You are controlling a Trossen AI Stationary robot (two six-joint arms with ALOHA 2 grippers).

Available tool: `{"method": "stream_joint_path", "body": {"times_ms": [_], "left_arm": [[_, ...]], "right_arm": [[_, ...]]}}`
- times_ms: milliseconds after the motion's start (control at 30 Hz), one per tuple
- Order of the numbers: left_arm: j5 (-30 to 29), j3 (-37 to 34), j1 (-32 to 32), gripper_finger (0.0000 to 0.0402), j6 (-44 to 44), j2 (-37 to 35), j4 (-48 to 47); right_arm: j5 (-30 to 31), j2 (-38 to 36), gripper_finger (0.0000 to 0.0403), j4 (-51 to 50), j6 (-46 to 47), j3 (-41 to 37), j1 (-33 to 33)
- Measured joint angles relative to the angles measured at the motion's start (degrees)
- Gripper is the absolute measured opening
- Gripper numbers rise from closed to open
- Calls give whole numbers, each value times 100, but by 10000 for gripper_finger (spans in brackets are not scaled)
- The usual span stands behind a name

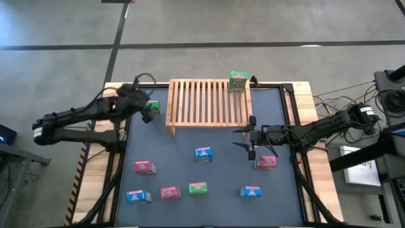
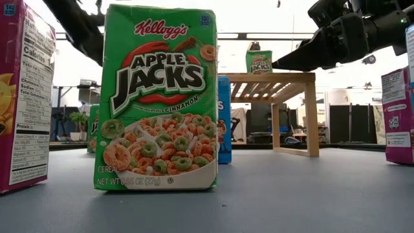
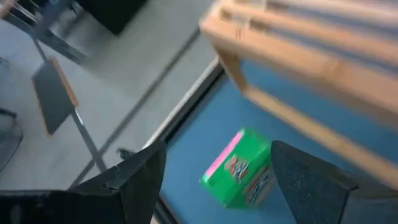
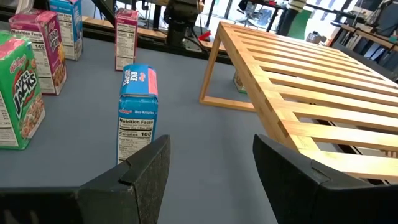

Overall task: Stack cereal on shelf
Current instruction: Put the top green cereal box on the shelf aligned with the other green cereal box

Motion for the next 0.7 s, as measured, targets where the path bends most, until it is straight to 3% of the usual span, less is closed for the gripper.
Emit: {"method": "stream_joint_path", "body": {"times_ms": [267, 500, 700], "left_arm": [[1250, -37, 1308, 272, 1332, 396, 306], [2173, -10, 1695, 298, 1615, 685, 558], [2497, -1, 1988, 306, 1905, 1000, 476]], "right_arm": [[-38, 0, 219, -164, 16, 0, 0], [-38, 0, 219, -200, -16, 0, 0], [-38, 0, 219, -207, -40, 0, 0]]}}
